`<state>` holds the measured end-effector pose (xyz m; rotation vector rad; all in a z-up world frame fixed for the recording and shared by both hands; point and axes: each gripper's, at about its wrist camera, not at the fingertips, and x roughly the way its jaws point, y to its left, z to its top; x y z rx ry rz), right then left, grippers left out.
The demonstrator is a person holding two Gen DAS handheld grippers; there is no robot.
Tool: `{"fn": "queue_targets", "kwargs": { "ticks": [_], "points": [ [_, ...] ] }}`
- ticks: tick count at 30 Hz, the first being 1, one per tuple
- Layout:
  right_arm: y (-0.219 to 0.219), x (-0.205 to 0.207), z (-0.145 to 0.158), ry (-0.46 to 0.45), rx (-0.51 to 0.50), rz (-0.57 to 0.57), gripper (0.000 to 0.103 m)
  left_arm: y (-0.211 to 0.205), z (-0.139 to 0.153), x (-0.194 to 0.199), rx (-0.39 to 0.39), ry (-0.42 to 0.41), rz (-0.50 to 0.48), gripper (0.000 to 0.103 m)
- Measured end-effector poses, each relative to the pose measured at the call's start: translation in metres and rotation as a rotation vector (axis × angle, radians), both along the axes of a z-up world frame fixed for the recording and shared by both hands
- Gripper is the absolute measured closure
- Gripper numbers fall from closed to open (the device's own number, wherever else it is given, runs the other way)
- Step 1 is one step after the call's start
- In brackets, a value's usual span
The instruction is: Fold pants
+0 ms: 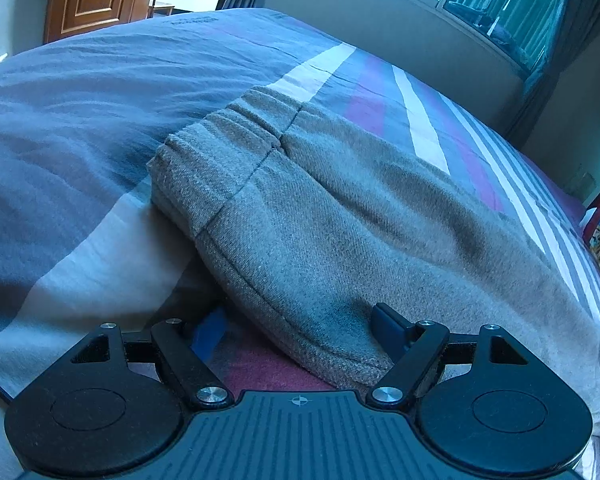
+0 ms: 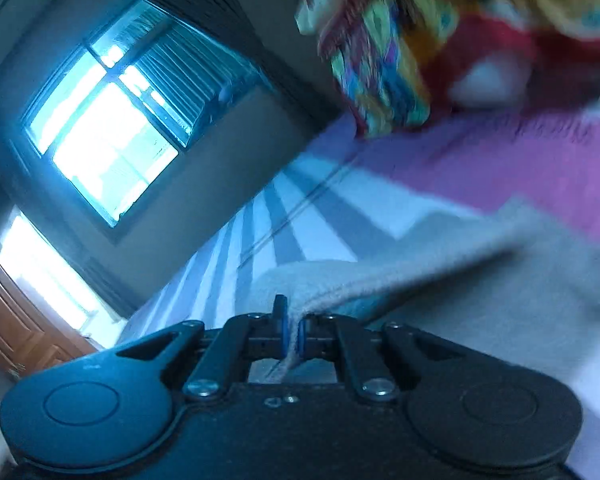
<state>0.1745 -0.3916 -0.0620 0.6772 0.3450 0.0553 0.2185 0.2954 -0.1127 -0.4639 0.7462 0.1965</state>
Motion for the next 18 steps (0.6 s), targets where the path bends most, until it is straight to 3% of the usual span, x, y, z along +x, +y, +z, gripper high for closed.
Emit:
{"fn": "queue_targets", "kwargs": {
  "ticks": [2,3,4,6,11,14,18],
  "points": [
    [0.001,0.002,-0.024,0.108,-0.055,-0.012,0.095,0.0,0.0,0.001,-0.001,0.002,-0.003,0.024],
    [-0.002,0.014,-0.042,0.219,-0.043,-0.01,0.093,0.001,0.0,0.001,-0.001,0.004,-0.005,0.024],
    [-0.012,0.02,-0.062,0.311,0.037,0.005,0.094,0.001,0.001,0.001,0.001,0.006,-0.008,0.024],
    [-0.03,0.013,-0.074,0.259,0.198,0.01,0.086,0.001,0.001,0.001,0.0,0.006,-0.009,0.024],
    [-0.05,0.006,-0.076,0.184,0.277,-0.003,0.071,0.001,-0.001,0.0,0.004,-0.005,-0.007,0.024],
    [-0.069,0.006,-0.085,0.163,0.395,0.011,0.071,0.0,-0.001,0.0,0.004,0.0,-0.009,0.024],
    [-0.088,0.016,-0.079,0.147,0.47,0.025,0.071,0.0,-0.001,0.0,0.003,0.004,-0.011,0.024]
  ]
}}
